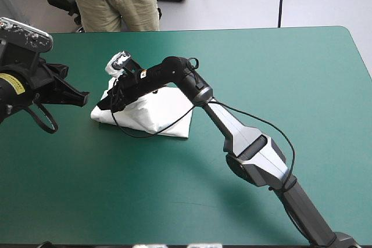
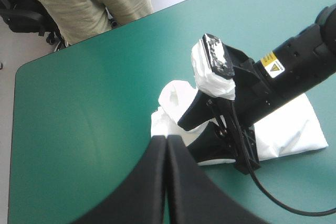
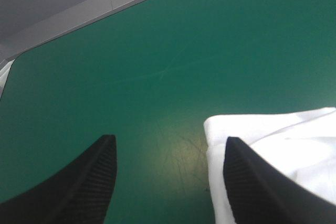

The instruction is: Fold the cloth

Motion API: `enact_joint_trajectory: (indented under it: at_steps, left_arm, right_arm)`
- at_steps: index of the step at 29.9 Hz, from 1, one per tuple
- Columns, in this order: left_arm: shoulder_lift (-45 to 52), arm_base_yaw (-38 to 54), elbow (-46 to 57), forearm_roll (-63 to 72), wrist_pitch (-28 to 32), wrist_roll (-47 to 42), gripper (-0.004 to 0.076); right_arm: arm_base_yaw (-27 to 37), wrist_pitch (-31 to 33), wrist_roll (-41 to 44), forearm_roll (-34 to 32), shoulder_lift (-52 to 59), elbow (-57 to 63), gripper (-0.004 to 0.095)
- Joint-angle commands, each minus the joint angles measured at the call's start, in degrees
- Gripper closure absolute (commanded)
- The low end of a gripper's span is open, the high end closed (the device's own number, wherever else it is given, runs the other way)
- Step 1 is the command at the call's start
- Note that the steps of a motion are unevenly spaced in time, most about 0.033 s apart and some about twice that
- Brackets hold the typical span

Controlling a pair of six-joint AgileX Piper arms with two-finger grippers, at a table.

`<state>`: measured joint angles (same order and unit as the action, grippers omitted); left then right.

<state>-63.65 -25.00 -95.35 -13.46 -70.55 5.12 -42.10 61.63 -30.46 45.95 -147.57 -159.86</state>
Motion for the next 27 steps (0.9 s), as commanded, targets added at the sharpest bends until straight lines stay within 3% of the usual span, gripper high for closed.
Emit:
enact_joint_trajectory:
  at_steps: [1,7,9,15,22,27]
  left_arm:
    - [0.7,-0.1,0.1,-0.3,-0.5,-0.6,0.0741]
    - [0.7,-0.1,0.7,-0.3,0.2,-0.7,0.0741]
    - [0.7,-0.1,0.7,-0.4,0.5,-0.7,0.0741]
    - [0.7,-0.1,0.7,-0.7,-0.2,-0.7,0.0741]
    - [0.7,-0.1,0.7,-0.7,-0.8,-0.7,0.0741]
    - [0.7,-0.1,0.7,-0.1,-1.0,-0.7,0.0741]
  right_arm:
    - [1.2,1.7,3.6,-2.1,6.3,-2.0,0.0415]
    - [3.7,9.9,8.9,-11.1,12.1,-2.0,0.0493]
    - [4.5,10.1,12.4,-14.1,14.2,-1.6,0.0497]
    - [7.2,10.1,15.0,-14.6,20.9,3.9,0.0521]
    - [10.5,9.6,12.2,-17.3,31.0,27.9,0.0521]
    - [14.2,-1.7,10.0,-15.4,39.5,50.3,0.0521]
